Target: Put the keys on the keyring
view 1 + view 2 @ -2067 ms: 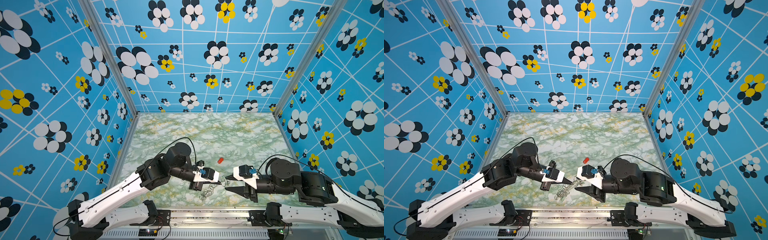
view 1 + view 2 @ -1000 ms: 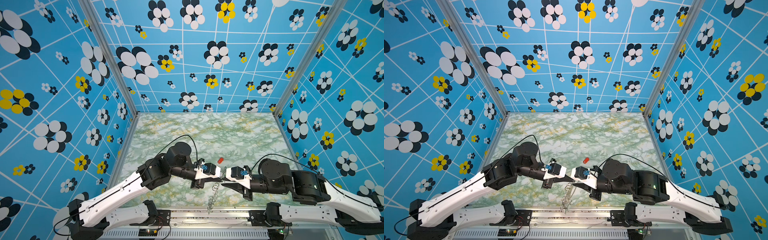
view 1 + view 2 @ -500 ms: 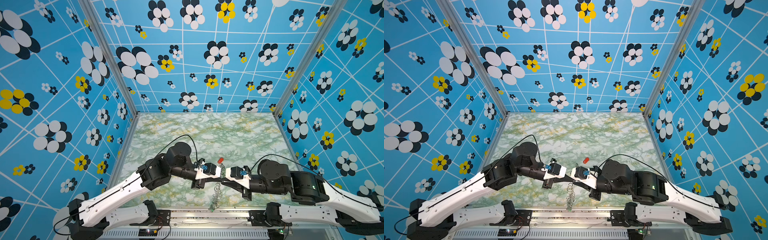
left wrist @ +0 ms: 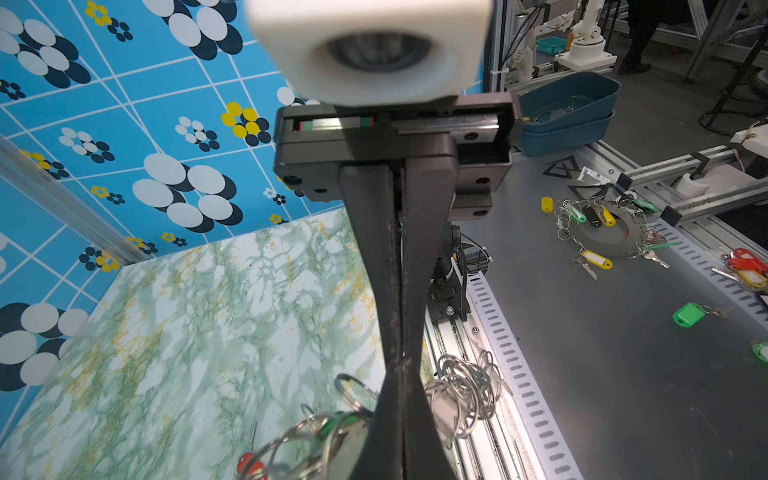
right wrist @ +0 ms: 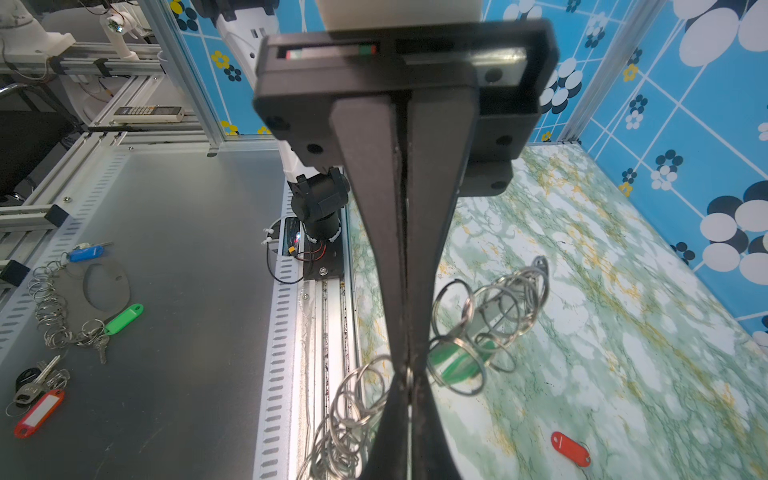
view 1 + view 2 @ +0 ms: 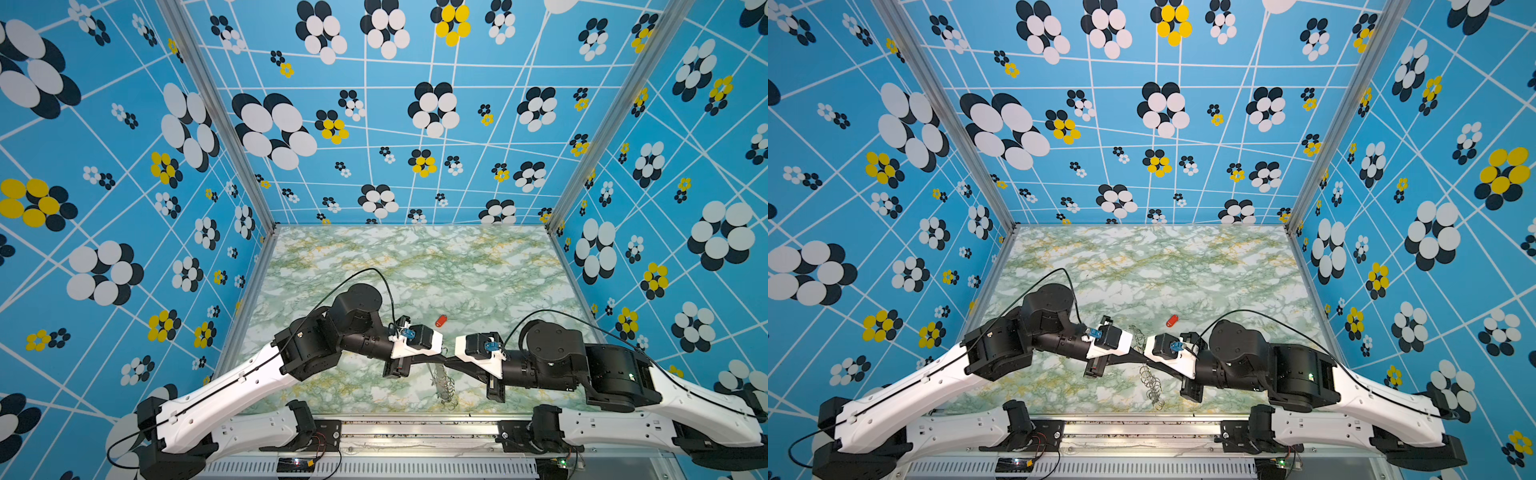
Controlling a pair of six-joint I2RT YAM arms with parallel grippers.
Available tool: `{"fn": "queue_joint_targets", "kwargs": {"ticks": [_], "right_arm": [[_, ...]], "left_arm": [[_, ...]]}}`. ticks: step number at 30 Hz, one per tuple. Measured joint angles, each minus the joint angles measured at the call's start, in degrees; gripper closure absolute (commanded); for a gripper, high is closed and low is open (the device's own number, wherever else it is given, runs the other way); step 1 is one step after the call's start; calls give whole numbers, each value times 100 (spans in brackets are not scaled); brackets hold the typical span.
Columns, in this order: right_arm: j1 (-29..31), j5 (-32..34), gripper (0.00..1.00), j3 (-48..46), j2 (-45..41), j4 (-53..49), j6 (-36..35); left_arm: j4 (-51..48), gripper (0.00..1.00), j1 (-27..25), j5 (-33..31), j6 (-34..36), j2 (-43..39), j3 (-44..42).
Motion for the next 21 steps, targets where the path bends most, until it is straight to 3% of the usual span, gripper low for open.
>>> {"fn": "queue_joint_targets", "kwargs": {"ticks": [2,6,9,21], "right_arm": [[0,39,100,-66,-103,92,4],[0,173,100,-107,-273,208,33],[0,254,100,-151,-407,219,66],[0,299,100,-409,-761,483,109]], "left_arm": [[101,100,-22,-44,-70,0,-2],[439,75,-50,-127,-251,-28,-46],[671,66,-50,-234,-428,-146,-114],[1298,71,-50,-431,-1241,-352,-321]]}}
